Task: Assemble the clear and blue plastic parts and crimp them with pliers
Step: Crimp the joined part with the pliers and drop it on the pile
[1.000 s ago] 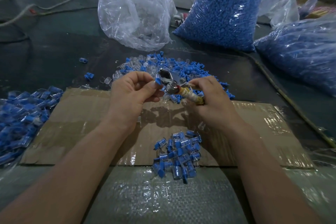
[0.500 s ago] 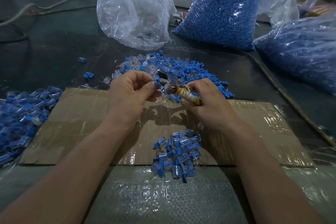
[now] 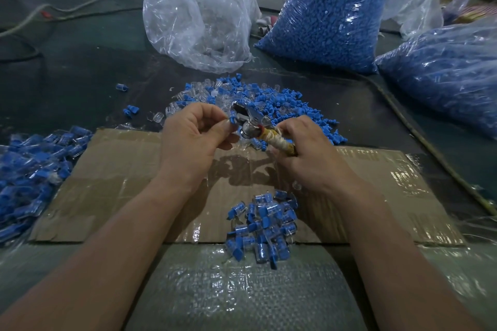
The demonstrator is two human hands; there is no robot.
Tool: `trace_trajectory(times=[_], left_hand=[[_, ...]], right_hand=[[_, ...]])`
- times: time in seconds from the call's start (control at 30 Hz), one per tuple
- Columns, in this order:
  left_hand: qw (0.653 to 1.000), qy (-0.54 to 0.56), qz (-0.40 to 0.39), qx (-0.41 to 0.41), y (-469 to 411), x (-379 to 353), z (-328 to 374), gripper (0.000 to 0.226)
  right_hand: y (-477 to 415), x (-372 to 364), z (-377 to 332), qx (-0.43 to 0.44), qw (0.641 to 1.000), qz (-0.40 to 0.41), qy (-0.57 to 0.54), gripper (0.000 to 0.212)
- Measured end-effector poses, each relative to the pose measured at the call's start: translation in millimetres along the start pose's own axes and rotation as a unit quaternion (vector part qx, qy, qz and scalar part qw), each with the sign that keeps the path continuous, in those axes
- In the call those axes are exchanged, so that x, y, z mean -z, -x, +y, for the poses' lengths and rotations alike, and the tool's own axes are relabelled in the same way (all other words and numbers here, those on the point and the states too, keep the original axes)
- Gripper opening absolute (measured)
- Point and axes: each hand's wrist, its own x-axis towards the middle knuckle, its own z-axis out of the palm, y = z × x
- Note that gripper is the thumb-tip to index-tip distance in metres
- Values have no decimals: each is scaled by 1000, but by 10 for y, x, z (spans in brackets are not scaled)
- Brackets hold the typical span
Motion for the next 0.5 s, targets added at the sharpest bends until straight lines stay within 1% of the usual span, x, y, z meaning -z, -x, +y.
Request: trace_trajectory(times=[0.2, 0.37, 0.5], left_hand=[[1000, 26, -1, -1, 13, -7, 21, 17], [1000, 9, -5, -17, 21, 5, 19, 15], [1000, 10, 8, -25, 13, 20, 14, 14]], right_hand=[[15, 31, -39, 23, 999, 18, 23, 25], [9, 24, -66, 30, 997, 47, 50, 22], [4, 3, -72, 32, 995, 73, 61, 26]])
